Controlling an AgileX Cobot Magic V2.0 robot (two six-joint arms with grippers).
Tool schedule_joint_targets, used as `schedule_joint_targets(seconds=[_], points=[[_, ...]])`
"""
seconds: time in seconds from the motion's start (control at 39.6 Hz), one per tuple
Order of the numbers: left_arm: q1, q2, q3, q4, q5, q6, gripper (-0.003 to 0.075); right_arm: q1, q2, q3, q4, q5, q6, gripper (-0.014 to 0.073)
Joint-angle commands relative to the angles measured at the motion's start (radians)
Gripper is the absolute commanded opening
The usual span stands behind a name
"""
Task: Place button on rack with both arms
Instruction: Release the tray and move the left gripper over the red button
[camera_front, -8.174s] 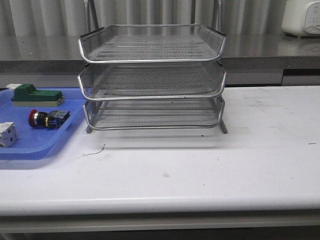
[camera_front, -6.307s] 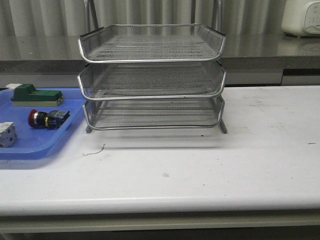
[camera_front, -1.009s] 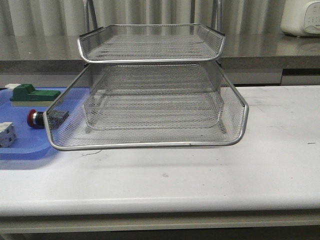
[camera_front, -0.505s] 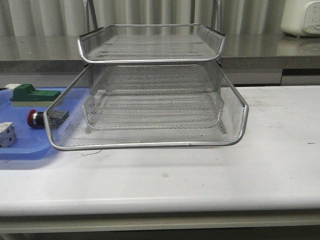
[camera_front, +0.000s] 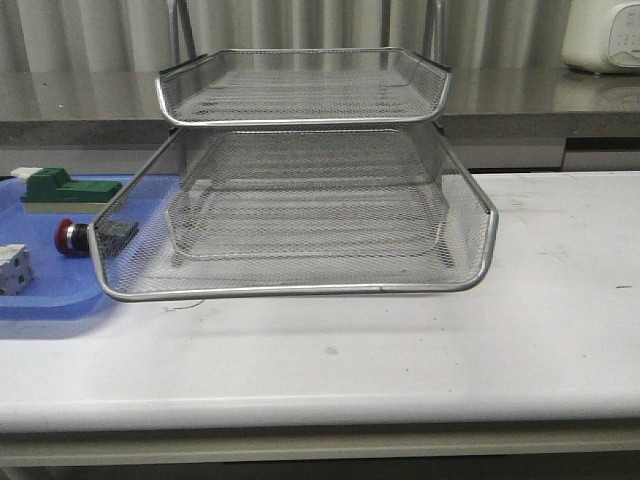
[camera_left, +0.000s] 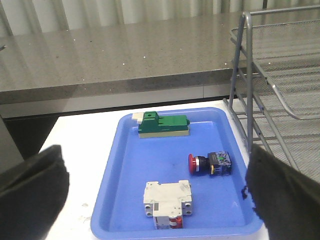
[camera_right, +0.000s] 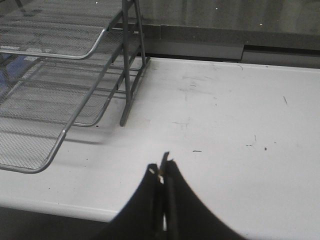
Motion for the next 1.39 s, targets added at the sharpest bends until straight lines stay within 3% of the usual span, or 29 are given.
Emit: schedule_joint_targets(seconds=[0.0, 0.33, 0.5, 0.96, 1.36], points=[[-0.007, 0.009, -0.031, -0.005, -0.078, -0.004, 0.0681, -0.003, 0.01, -0.028, 0.002, -0.086, 0.001, -0.006], [-0.007, 0.022, -0.035, -0.02, -0.067, -0.004, 0.0682, -0.003, 0.01, -0.028, 0.002, -0.085, 0.001, -0.006], [-0.007, 0.15, -0.11, -0.017, -0.034, -0.002, 0.0682, -0.003, 0.01, -0.028, 0.002, -0.085, 0.001, -0.006], [-0.059, 0.799, -0.568, -0.017, 0.208, 0.176, 0.0682, -0.003, 0.01, -0.028, 0.002, -0.085, 0.001, -0.006], [-0.062, 1.217, -1.012, -0.05, 0.604, 0.481, 0.0682, -0.003, 0.01, -0.028, 0.002, -0.081, 0.001, -0.006]])
